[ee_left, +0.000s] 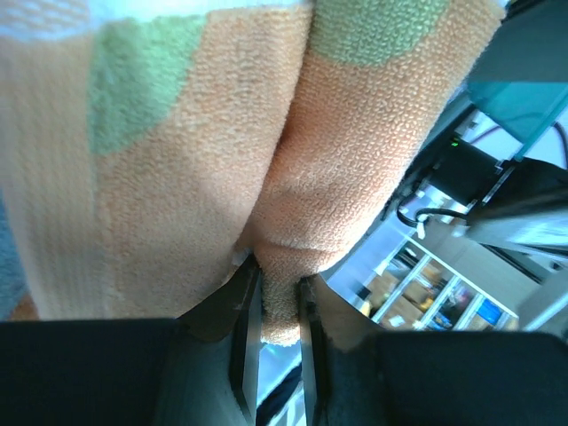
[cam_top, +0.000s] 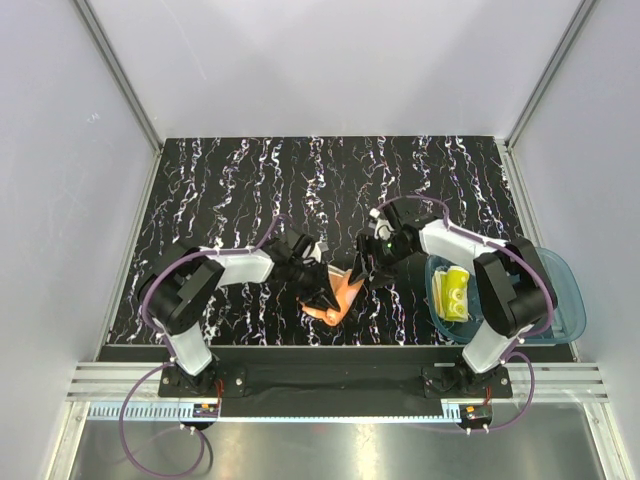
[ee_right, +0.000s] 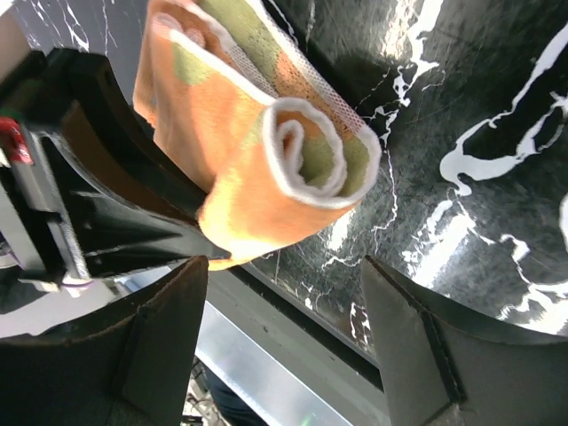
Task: Roll the towels
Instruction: Roll the towel
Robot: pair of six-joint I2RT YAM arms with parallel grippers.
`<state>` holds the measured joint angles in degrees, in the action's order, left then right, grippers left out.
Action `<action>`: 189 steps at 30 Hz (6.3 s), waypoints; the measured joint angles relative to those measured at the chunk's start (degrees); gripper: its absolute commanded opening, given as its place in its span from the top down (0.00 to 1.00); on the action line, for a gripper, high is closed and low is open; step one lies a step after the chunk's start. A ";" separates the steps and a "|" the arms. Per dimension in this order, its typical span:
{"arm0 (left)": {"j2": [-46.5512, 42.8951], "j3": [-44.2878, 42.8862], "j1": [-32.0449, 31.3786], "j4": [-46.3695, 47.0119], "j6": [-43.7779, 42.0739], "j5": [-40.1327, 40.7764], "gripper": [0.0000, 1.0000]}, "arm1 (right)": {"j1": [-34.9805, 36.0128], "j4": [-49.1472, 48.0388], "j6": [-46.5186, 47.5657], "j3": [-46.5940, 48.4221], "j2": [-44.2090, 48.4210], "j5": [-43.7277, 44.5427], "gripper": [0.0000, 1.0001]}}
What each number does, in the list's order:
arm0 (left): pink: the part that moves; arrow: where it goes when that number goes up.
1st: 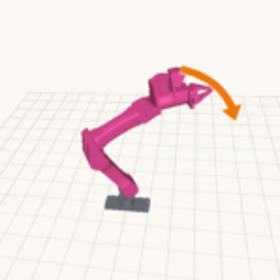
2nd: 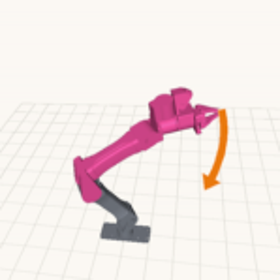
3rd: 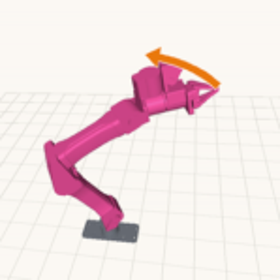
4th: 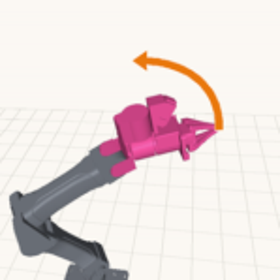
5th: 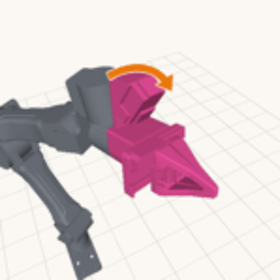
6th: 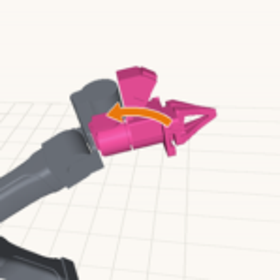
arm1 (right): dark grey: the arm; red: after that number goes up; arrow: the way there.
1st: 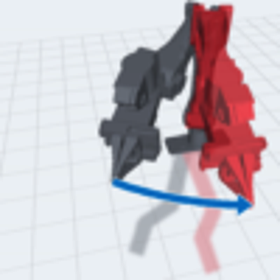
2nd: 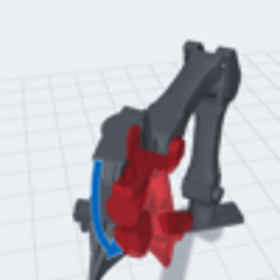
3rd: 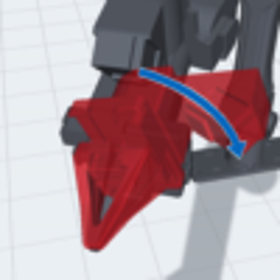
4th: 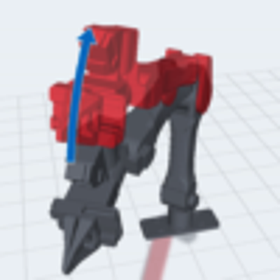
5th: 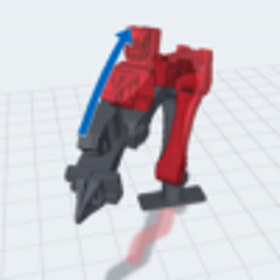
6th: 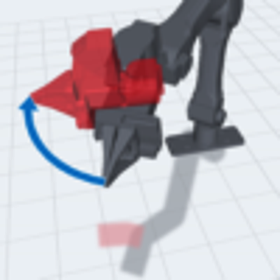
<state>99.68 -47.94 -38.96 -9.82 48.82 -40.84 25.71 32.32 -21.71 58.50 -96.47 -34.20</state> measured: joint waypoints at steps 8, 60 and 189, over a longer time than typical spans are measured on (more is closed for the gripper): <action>1.64 2.67 3.41 4.81 1.92 -5.57 0.89 | 0.00 -7.78 -2.97 -4.52 -0.13 -2.97 0.22; -13.73 -18.03 -13.51 -31.67 -12.79 42.64 0.50 | 7.48 -4.74 -6.12 6.62 -12.31 2.19 0.87; -13.92 21.40 2.75 20.52 5.79 3.15 1.00 | 6.14 -17.42 -10.23 -8.94 1.77 -0.55 0.25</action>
<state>85.76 -26.55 -36.21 10.70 54.61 -37.69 31.86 14.90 -31.94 49.56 -94.70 -34.74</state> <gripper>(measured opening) 0.199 0.756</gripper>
